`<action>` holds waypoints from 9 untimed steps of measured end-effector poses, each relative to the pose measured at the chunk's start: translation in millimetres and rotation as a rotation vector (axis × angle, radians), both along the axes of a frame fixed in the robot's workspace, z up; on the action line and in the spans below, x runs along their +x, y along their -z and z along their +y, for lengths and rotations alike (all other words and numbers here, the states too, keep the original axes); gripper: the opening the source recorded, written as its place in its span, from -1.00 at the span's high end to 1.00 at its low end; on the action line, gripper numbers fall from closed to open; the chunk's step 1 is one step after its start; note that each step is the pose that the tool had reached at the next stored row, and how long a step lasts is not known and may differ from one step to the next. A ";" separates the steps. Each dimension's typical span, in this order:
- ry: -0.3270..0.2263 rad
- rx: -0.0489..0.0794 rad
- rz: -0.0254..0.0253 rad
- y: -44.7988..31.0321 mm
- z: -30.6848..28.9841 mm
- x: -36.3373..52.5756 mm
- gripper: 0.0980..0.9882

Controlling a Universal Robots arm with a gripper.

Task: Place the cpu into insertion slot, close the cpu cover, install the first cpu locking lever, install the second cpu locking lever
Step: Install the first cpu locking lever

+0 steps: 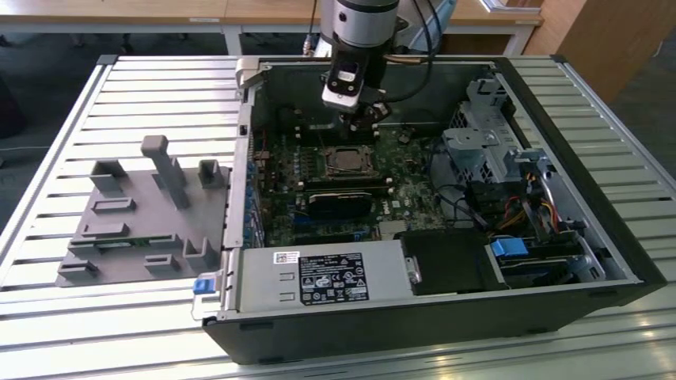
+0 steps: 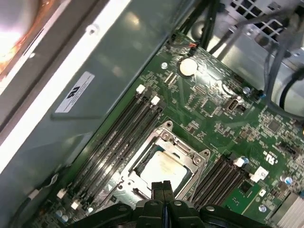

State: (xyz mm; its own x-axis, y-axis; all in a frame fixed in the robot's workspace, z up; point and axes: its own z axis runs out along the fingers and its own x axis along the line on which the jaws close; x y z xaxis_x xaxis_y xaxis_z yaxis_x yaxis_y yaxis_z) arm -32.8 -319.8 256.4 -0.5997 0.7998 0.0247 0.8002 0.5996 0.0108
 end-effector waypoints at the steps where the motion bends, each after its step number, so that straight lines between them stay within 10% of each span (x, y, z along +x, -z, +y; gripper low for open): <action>1: -0.010 0.000 0.0000 0.0 0.0 0.0 0.98; 9: -0.084 0.000 0.0000 0.0 0.0 0.0 0.98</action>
